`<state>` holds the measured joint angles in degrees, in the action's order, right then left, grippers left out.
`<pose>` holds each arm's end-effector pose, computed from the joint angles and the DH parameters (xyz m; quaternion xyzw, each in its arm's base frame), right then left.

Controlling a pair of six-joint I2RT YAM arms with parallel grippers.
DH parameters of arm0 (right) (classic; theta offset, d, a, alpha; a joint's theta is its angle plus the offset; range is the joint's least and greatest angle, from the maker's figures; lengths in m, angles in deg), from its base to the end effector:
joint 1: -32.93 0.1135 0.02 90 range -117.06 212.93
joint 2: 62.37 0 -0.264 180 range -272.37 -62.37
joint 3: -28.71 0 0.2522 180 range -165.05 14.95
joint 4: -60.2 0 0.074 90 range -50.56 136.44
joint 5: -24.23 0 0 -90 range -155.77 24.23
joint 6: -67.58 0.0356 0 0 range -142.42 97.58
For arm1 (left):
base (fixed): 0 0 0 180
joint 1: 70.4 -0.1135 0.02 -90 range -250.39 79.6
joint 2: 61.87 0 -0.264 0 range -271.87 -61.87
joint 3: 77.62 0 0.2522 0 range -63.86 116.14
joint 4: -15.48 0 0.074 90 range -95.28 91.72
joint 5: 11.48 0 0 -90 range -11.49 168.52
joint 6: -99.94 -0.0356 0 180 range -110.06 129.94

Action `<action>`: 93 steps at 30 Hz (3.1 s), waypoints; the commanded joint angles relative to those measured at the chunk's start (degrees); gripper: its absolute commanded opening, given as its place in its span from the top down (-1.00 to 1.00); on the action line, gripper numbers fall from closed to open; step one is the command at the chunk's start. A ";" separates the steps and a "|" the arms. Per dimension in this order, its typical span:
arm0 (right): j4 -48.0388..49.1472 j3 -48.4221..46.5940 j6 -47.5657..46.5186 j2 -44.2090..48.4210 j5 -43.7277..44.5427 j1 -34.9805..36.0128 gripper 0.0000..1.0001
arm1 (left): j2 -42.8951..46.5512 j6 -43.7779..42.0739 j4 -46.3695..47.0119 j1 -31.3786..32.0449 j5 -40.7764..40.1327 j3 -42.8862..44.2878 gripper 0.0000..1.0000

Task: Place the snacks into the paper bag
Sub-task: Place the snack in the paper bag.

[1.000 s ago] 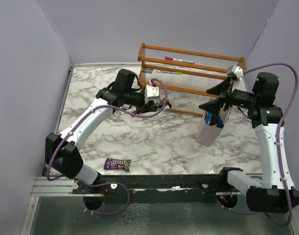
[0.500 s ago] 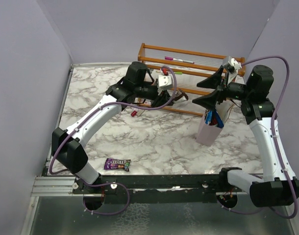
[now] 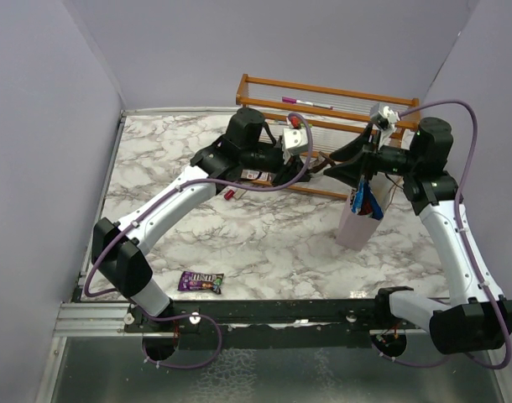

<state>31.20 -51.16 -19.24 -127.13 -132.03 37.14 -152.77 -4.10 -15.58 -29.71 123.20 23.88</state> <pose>0.2336 0.0499 0.3968 -0.3428 0.6564 0.4627 0.4874 0.2605 -0.2570 0.3891 0.5418 0.5751 -0.4254 0.4413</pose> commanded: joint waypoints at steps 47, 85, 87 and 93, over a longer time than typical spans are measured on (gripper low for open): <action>-35.02 -12.71 -28.05 21.37 31.56 -10.65 0.98 | 11.50 -12.00 -13.14 -2.06 -32.50 -4.68 -0.69; -53.55 -9.21 -35.63 9.49 35.35 -11.50 0.82 | 9.59 -13.26 -11.75 -2.10 -31.52 -6.29 -0.69; -53.25 -7.89 -35.66 9.27 35.27 -11.50 0.74 | 9.48 -13.27 -11.39 -2.15 -31.84 -6.54 -0.69; -51.55 -5.68 -34.87 9.97 34.19 -11.50 0.25 | 9.61 -13.19 -11.54 -2.10 -32.14 -6.72 -0.69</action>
<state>-21.59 -57.35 -54.17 -117.84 -97.96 26.06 -143.13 -17.04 -28.21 -31.72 92.19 17.19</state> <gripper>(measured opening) 0.301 0.845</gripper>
